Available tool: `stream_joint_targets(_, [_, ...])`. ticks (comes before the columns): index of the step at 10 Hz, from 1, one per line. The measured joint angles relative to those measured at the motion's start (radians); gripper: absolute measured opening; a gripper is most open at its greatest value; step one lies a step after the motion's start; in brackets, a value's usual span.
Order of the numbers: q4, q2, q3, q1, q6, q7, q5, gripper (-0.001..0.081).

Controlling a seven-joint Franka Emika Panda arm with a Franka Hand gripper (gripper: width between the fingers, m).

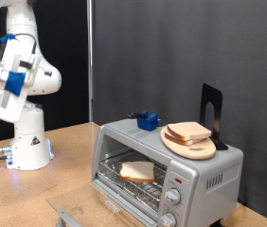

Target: Make a piece of toast with the oven

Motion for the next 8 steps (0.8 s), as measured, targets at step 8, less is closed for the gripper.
stream_joint_targets(8, [0.034,0.173,-0.012,-0.005,0.178,-0.113,0.003,0.0808])
